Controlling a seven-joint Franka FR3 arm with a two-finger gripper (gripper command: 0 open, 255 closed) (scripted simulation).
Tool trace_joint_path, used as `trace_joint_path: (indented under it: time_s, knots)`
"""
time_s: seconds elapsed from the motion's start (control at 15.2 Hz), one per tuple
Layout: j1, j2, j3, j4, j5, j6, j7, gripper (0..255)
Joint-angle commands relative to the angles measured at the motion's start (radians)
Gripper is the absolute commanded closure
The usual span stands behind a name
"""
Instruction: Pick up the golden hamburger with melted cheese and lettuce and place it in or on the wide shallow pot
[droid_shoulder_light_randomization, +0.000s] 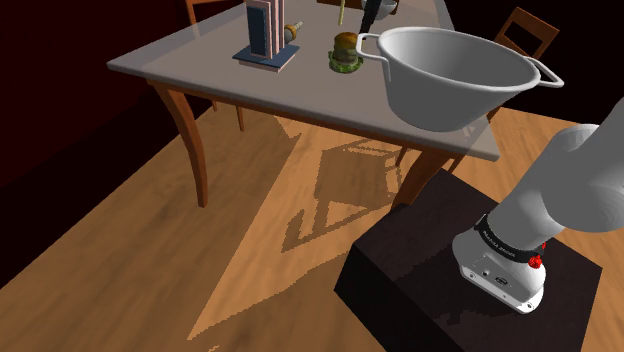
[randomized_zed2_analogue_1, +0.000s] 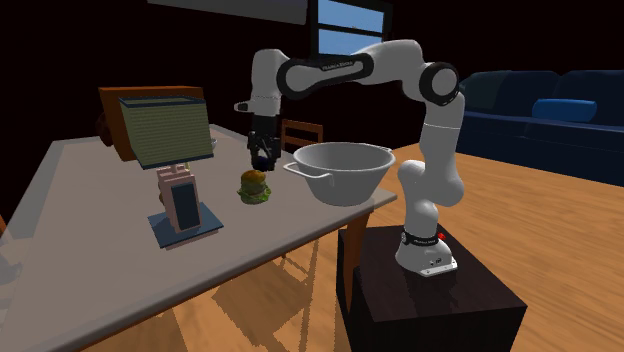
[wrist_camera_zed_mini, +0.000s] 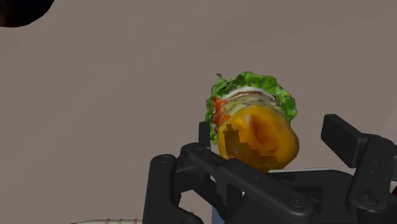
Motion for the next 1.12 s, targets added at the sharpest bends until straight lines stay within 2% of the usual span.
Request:
trace_joint_path:
  time_s: [0.0,0.59,0.66,1.06]
  knots:
    - [0.001,0.003,0.001,-0.027,0.002,0.031,-0.002,0]
    - [0.001,0.007,0.001,-0.044,0.003,0.051,-0.003,0]
    - [0.001,0.007,0.001,-0.044,0.003,0.051,-0.003,255]
    - [0.001,0.003,0.001,-0.05,0.002,0.054,-0.003,255]
